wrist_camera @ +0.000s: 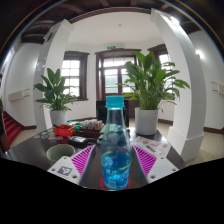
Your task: Pour water
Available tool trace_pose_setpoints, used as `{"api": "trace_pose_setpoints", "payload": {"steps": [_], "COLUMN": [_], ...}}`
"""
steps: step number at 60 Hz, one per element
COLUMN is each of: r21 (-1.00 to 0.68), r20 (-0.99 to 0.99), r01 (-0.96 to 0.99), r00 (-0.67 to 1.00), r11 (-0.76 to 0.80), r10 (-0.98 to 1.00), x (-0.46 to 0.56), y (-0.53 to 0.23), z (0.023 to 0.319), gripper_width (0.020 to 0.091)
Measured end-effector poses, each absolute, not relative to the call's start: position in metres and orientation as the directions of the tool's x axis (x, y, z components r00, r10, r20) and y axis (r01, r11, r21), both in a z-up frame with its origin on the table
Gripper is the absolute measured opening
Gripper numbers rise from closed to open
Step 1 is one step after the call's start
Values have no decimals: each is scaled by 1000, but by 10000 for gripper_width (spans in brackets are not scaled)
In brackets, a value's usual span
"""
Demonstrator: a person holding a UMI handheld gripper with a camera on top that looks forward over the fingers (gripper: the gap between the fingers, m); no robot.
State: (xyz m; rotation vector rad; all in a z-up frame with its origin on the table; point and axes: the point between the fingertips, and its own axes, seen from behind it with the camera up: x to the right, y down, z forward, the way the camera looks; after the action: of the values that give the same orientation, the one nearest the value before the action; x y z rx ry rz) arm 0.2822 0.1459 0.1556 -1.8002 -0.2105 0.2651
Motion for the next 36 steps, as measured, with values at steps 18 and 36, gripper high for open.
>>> {"api": "trace_pose_setpoints", "payload": {"steps": [18,36], "r21": [-958,-965], "r20": [-69,-24], "r01": [-13,4], "r00": [981,994], "r11": [-286,-261], "r10": [184,107], "x": [291,281], "y": [55,4], "z": [161,196], "gripper_width": [835,848]}}
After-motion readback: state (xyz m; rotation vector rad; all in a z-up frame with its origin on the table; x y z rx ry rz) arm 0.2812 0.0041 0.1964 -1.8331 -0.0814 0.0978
